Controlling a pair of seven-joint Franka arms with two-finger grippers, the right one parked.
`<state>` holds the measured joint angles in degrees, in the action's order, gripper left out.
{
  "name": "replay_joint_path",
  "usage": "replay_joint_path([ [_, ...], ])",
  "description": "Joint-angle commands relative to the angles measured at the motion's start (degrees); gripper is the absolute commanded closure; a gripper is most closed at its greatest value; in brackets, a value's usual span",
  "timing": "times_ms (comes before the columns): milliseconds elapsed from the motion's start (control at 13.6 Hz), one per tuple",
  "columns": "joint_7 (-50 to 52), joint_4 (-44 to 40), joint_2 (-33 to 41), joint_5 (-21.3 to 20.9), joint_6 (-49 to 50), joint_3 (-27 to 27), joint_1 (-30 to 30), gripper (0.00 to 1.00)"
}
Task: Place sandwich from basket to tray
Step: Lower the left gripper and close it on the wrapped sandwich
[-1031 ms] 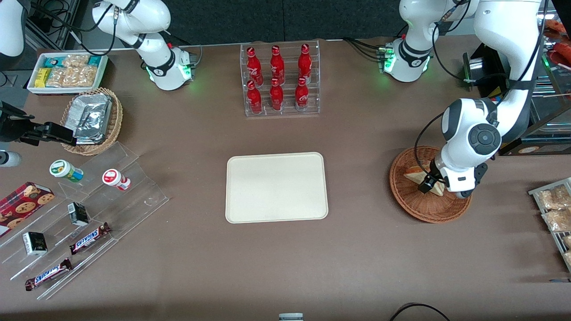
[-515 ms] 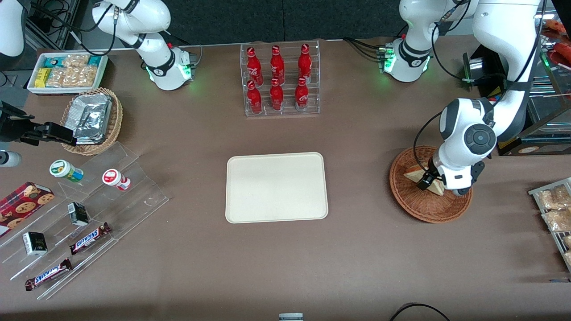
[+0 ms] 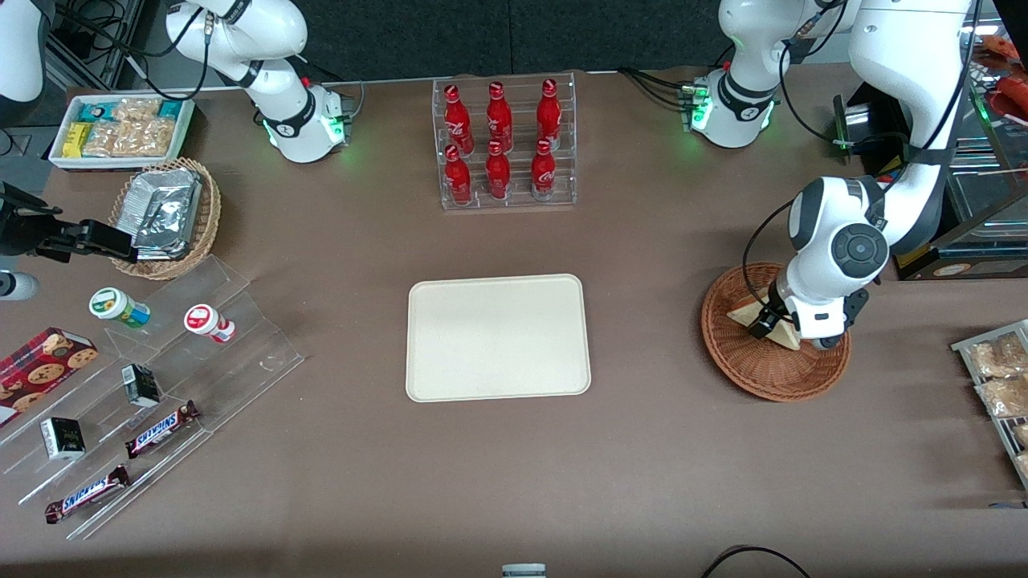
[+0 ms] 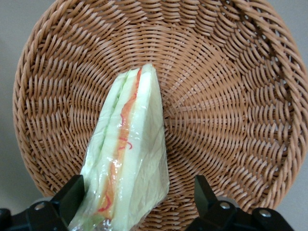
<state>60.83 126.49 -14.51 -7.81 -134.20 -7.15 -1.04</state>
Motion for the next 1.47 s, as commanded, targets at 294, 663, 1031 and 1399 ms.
replay_joint_path([
  [294, 1.13, 0.43, -1.66, -1.24, -2.29, -0.15, -0.11, 0.87],
  [663, 0.78, -0.36, -2.01, -1.24, -2.13, -0.06, -0.11, 1.00],
  [1031, -1.23, -9.74, -1.57, -1.24, 10.67, -0.24, 0.51, 1.00],
  [1399, -2.56, -21.18, -1.83, -1.16, 23.97, -0.59, 3.66, 1.00],
])
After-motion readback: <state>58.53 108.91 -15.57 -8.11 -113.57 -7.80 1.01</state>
